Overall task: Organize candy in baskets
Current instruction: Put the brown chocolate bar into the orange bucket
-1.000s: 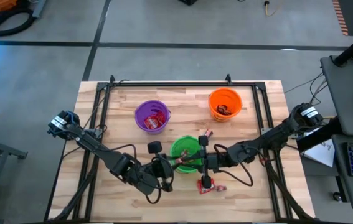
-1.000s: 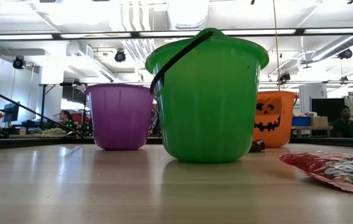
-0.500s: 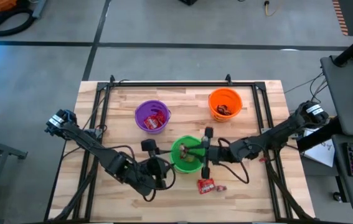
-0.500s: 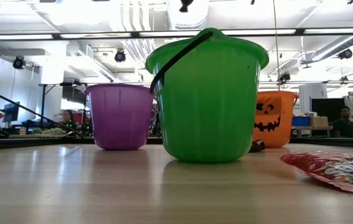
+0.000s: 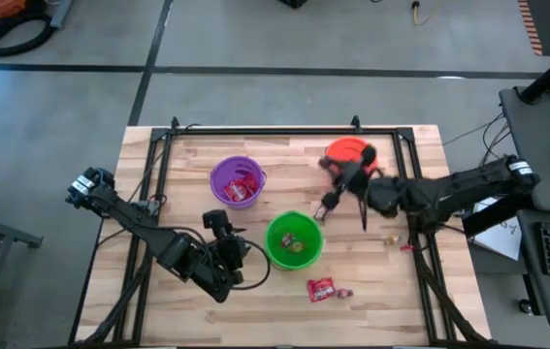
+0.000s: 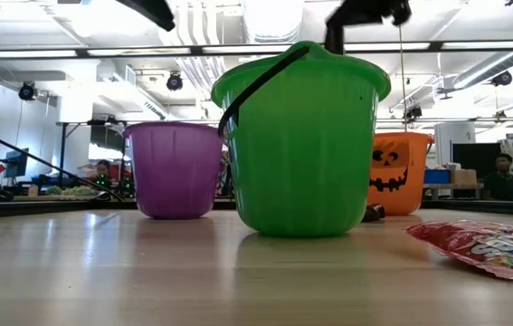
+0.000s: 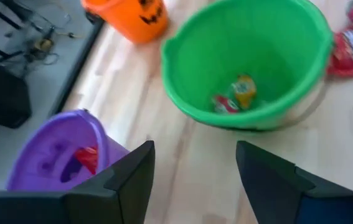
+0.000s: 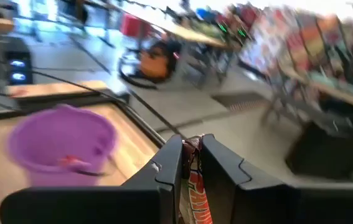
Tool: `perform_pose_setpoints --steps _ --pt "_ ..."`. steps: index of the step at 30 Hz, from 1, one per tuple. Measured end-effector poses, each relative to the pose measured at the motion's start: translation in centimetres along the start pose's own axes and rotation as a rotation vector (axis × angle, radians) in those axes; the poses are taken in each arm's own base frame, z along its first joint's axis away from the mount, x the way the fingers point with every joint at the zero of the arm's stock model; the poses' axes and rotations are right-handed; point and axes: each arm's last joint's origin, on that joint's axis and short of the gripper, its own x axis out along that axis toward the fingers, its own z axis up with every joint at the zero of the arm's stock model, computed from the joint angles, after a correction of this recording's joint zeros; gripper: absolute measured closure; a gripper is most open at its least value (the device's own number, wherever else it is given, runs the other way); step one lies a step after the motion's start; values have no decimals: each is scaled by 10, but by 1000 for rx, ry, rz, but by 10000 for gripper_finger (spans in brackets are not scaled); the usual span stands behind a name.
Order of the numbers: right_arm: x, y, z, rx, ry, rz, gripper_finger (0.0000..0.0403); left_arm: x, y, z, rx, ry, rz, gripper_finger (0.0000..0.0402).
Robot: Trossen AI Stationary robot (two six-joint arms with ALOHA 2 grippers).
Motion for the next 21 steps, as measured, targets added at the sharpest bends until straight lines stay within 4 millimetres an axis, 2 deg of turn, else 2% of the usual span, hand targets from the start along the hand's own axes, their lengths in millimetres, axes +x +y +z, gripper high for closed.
perform_pose_setpoints --steps 4,8,15,21 --pt "5 -33 -5 92 85 -53 360 -1 -5 -7 42 18 -28 204" --pt "4 -55 -14 181 183 -42 360 -5 -16 -19 63 -1 -51 210" --pt "3 -79 -35 246 363 -174 360 -15 -38 -30 6 -145 -96 211" --pt "20 -85 -54 234 454 -288 360 -16 -54 -43 -74 -289 -90 211"
